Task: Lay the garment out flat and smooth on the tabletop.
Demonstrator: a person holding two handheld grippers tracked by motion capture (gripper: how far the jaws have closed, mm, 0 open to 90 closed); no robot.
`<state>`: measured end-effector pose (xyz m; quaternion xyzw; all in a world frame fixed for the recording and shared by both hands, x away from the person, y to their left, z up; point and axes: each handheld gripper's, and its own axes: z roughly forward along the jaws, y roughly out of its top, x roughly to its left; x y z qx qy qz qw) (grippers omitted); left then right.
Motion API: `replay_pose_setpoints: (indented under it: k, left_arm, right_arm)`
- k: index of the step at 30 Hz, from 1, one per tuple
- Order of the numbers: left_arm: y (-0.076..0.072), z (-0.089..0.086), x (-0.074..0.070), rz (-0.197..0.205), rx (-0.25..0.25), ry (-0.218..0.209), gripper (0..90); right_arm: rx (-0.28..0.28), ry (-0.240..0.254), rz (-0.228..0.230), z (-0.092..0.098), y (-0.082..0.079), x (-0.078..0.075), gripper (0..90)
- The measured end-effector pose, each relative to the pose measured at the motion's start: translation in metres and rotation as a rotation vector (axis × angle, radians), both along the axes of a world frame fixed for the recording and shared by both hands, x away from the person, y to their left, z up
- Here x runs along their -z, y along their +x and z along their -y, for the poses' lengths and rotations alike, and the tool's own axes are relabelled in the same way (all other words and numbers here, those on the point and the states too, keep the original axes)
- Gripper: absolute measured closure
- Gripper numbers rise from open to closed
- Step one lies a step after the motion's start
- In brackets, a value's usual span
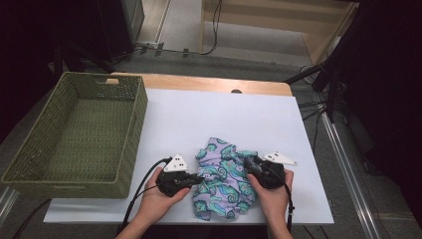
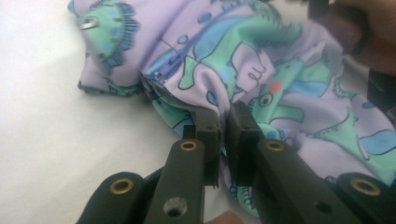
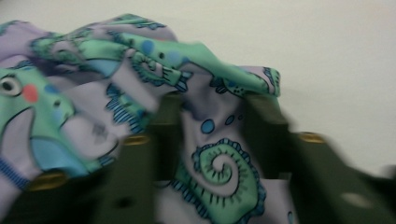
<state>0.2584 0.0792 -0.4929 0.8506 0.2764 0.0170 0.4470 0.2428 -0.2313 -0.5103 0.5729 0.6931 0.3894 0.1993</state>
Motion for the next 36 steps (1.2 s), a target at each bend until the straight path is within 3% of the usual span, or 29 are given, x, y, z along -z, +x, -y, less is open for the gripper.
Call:
replay_pose_setpoints:
  k: [2,3,9,10,13,15,16,17,18,19,20,21,23,24,26,30,31,32,34,35,36]
  left_arm:
    - [0.001,-0.001,-0.002,0.008,-0.008,0.000,84.6]
    - [0.004,-0.005,-0.008,0.024,-0.029,-0.009,84.7]
    - [0.016,-0.012,-0.040,0.099,-0.081,-0.043,85.4]
    - [0.016,-0.012,-0.040,0.099,-0.081,-0.043,85.5]
    - [0.019,-0.001,-0.057,0.163,-0.076,-0.032,85.5]
    - [0.024,0.009,-0.059,0.165,-0.089,-0.024,83.7]
    - [0.028,0.012,-0.055,0.138,-0.097,-0.013,83.7]
    - [0.035,0.015,-0.044,0.065,-0.107,0.012,71.4]
    - [0.035,0.015,-0.044,0.065,-0.107,0.012,62.7]
    - [0.034,0.012,-0.039,0.053,-0.127,-0.001,57.6]
    - [0.032,0.007,-0.035,0.040,-0.132,-0.016,57.6]
    - [0.028,-0.004,-0.027,0.007,-0.150,-0.037,50.7]
    - [0.026,-0.008,-0.023,-0.007,-0.163,-0.031,45.9]
    - [0.023,-0.012,-0.019,-0.016,-0.173,-0.024,43.1]
    - [0.012,-0.018,-0.009,-0.036,-0.192,0.013,34.7]
    - [0.001,-0.019,0.003,-0.081,-0.194,0.035,29.9]
    - [0.001,-0.019,0.003,-0.081,-0.194,0.035,30.9]
    - [-0.004,-0.014,0.008,-0.089,-0.163,0.062,33.6]
    - [-0.007,-0.010,0.011,-0.094,-0.143,0.078,36.3]
    - [-0.009,-0.006,0.013,-0.089,-0.130,0.095,36.3]
    - [-0.016,0.003,0.014,-0.037,-0.136,0.136,41.1]
  right_arm:
    - [0.005,0.031,0.002,0.007,-0.005,0.001,83.1]
    - [0.010,0.036,0.015,0.010,-0.008,-0.001,86.2]
    - [0.077,0.044,0.104,0.028,-0.043,-0.021,87.3]
    - [0.077,0.044,0.104,0.028,-0.043,-0.021,87.3]
    - [0.083,0.031,0.148,0.033,-0.064,-0.029,87.1]
    - [0.059,0.036,0.121,0.033,-0.073,-0.027,83.8]
    - [0.031,0.039,0.082,0.031,-0.074,-0.023,76.7]
    - [0.006,0.048,0.038,0.029,-0.075,-0.014,65.4]
    - [0.006,0.048,0.038,0.029,-0.075,-0.014,65.4]
    - [-0.001,0.048,0.060,0.032,-0.073,-0.016,54.5]
    - [-0.001,0.048,0.060,0.032,-0.073,-0.016,54.5]
    - [-0.001,0.063,0.097,0.035,-0.066,-0.026,47.9]
    - [-0.015,0.057,0.116,0.035,-0.061,-0.031,45.9]
    - [-0.029,0.044,0.131,0.034,-0.055,-0.035,44.4]
    - [-0.066,-0.040,0.157,0.021,-0.032,-0.046,40.6]
    - [-0.108,-0.080,0.115,0.000,0.004,-0.047,33.8]
    - [-0.108,-0.080,0.115,0.000,0.004,-0.047,33.8]
    - [-0.112,-0.087,0.082,-0.006,0.018,-0.041,35.3]
    - [-0.118,-0.100,0.034,-0.009,0.025,-0.033,48.0]
    - [-0.118,-0.100,0.034,-0.009,0.025,-0.033,48.0]
    - [-0.130,-0.099,0.001,-0.009,0.025,-0.026,63.4]
